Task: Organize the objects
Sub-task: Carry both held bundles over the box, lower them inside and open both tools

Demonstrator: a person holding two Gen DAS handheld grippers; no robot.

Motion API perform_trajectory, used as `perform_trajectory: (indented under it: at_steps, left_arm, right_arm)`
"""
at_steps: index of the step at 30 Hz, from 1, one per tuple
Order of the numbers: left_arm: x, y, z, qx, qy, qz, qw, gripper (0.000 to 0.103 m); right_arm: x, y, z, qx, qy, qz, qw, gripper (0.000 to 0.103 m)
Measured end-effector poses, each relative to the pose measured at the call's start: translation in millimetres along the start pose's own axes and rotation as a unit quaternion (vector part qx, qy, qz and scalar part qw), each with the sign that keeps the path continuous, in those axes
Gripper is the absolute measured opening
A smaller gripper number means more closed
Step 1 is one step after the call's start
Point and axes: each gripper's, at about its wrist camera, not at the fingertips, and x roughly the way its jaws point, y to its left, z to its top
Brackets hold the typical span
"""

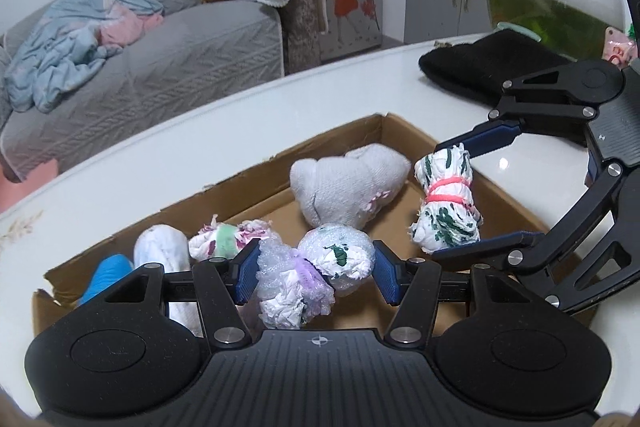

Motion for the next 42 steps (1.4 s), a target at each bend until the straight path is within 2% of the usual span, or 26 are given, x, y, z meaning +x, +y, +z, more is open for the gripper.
perform_trajectory:
  at_steps: [8, 24, 30, 33, 34, 42]
  left_arm:
    - [19, 1, 0, -0.002, 0.012, 0.008, 0.9999, 0.066]
    - [24, 1, -1, -0.016, 0.031, 0.023, 0.9991, 0.072]
    - [23, 9, 0, -0.039, 0.048, 0.030, 0.9976, 0.084]
    - [24, 14, 1, -0.051, 0.058, 0.033, 0.9965, 0.085]
    - [24, 14, 0, -0.055, 0.061, 0.031, 0.9961, 0.085]
    - [16, 11, 3, -0.057, 0.055, 0.031, 0.9964, 0.086]
  right_arm:
    - [17, -5, -4, -0.012, 0.014, 0.007, 1.000, 0.065]
    - [29, 2, -4, -0.052, 0.048, 0.001, 0.998, 0.066]
    - [27, 3, -1, -0.054, 0.051, -0.009, 0.997, 0.074]
    - [26, 2, 1, -0.054, 0.049, -0.009, 0.997, 0.080]
    - [25, 2, 1, -0.053, 0.047, -0.009, 0.997, 0.085]
    - [19, 3, 6, -0.056, 0.042, -0.013, 0.997, 0.086]
